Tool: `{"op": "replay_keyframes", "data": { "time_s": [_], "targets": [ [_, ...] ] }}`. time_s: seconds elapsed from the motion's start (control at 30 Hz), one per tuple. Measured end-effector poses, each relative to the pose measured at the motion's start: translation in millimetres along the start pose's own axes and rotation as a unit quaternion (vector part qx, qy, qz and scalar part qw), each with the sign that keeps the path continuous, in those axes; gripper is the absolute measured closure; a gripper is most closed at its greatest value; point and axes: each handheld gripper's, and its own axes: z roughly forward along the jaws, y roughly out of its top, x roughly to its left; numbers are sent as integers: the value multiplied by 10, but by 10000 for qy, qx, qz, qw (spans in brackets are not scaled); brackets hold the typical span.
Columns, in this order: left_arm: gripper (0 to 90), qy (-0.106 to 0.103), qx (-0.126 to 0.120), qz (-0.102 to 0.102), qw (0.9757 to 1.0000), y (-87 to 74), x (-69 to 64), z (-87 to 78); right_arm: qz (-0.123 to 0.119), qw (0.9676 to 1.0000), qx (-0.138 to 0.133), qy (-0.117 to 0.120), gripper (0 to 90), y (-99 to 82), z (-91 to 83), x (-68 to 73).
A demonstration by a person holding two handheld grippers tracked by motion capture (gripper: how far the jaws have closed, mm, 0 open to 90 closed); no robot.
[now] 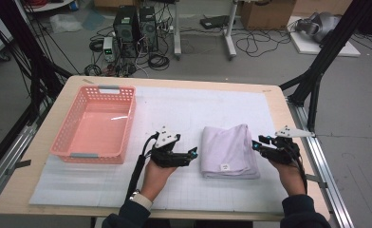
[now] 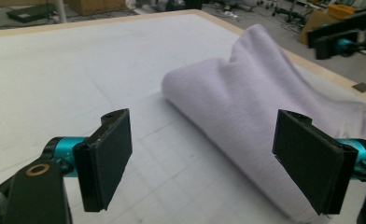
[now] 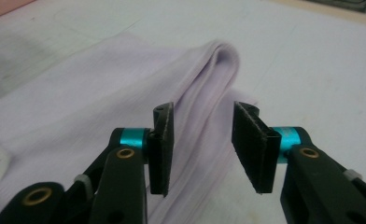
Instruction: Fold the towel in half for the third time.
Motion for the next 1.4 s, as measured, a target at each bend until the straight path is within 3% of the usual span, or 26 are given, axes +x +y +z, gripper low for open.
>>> {"op": "replay_keyframes", "data": {
  "time_s": [0.13, 0.2, 0.4, 0.5, 0.57, 0.7, 0.8, 0.9, 1.0, 1.1, 1.2, 1.4],
  "targets": [
    [202, 107, -5, 136, 9999, -99, 92, -127, 0, 9999, 11, 154, 571, -100, -44, 176],
    [202, 123, -1, 184, 9998, -148, 141, -178, -134, 9995, 37, 277, 595, -139, -28, 264],
    [203, 186, 36, 145, 9997, -226, 230, -276, 100, 9988, 328, 359, 600, -202, 134, 383],
    [204, 178, 65, 180, 9997, -254, 247, -324, 227, 9976, 551, 355, 800, -246, 187, 396],
    [204, 154, 67, 193, 9997, -256, 241, -354, 275, 9973, 545, 397, 861, -251, 155, 391],
    [204, 141, 44, 260, 9996, -247, 249, -413, 174, 9985, 506, 94, 871, -255, 1, 367],
    [204, 157, 39, 224, 9996, -256, 271, -430, 242, 9983, 494, -165, 870, -289, -133, 338],
    [204, 149, 40, 187, 9997, -269, 269, -430, 266, 9969, 647, -349, 869, -345, -173, 314],
    [204, 112, 59, 217, 9997, -267, 249, -438, 357, 9950, 879, -297, 845, -406, -129, 300],
    [204, 100, 44, 245, 9996, -262, 240, -459, 484, 9972, 521, -247, 656, -325, -159, 275],
    [204, 87, 33, 238, 9997, -261, 248, -478, 488, 9976, 330, -352, 584, -153, -113, 242],
    [204, 79, -18, 219, 9997, -278, 271, -500, 655, 9958, 242, -594, 505, 94, 213, 101]
  ]
}}
